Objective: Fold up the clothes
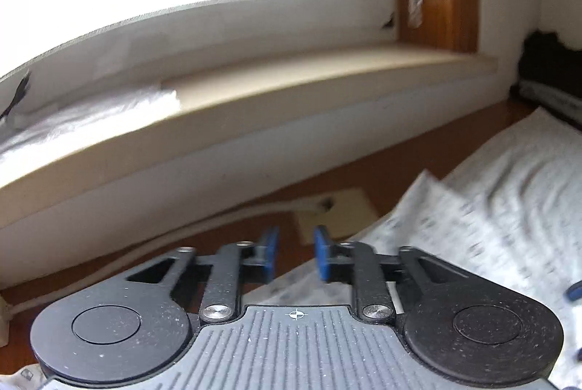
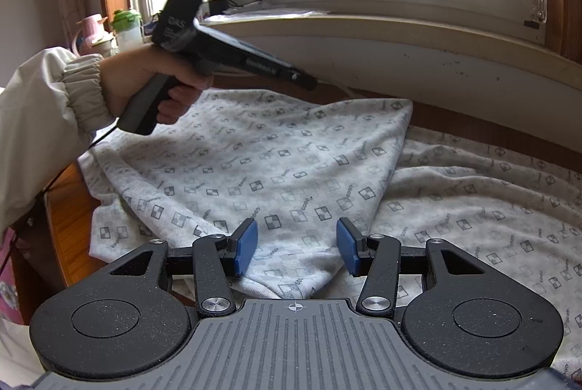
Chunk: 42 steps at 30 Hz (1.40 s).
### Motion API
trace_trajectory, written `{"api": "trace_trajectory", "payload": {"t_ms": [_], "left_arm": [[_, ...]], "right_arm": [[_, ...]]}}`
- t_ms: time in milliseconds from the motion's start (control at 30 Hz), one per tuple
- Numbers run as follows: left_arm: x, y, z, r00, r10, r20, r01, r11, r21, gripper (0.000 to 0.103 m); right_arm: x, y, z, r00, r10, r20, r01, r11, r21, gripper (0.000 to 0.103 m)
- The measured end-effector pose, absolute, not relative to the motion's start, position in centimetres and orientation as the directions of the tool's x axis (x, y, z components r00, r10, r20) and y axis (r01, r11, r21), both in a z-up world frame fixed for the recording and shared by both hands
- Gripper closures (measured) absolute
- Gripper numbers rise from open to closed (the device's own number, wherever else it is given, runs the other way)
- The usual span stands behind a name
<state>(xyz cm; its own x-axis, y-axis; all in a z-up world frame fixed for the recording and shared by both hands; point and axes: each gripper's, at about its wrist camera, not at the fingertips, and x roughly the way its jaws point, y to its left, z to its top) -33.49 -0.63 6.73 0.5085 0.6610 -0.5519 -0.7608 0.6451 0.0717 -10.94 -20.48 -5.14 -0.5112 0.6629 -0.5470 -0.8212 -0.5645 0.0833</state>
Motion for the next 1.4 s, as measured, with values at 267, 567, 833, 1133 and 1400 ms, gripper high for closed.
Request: {"api": "trace_trajectory", "payload": {"t_ms": [267, 567, 833, 1133, 1400], "left_arm": [[-28.5, -1.8, 6.6, 0.625, 0.571, -0.533, -0.665, 0.747, 0.02, 0.062], [-26.8, -0.6, 3.7, 0.585, 0.548, -0.598, -0.669, 0.743, 0.027, 0.056], [-26.6, -0.6, 3.9, 0.569, 0.559, -0.603, -0.672, 0.739, 0.05, 0.052], [-26.1, -0.5, 3.9, 0.565, 0.563, -0.603, -0.676, 0.735, 0.053, 0.05], [-26.1, -1.9, 5.8, 0.623, 0.546, -0.56, -0.647, 0.762, 0.023, 0.045]], "right_arm": [[-11.0, -20.4, -5.1, -0.515, 0.663, -0.544, -0.82, -0.566, 0.087, 0.054], [-6.5, -21.8, -4.2, -0.404, 0.82, -0.406, -0.913, -0.391, 0.119, 0.06], [-8.4, -22.5, -5.0, -0.39, 0.803, -0.452, -0.912, -0.406, 0.066, 0.074], [-10.1, -25.3, -6.9, -0.341, 0.829, -0.443, -0.918, -0.395, -0.031, 0.074], [-9.0, -24.1, -6.1, -0.386, 0.817, -0.428, -0.918, -0.387, 0.088, 0.074]]}}
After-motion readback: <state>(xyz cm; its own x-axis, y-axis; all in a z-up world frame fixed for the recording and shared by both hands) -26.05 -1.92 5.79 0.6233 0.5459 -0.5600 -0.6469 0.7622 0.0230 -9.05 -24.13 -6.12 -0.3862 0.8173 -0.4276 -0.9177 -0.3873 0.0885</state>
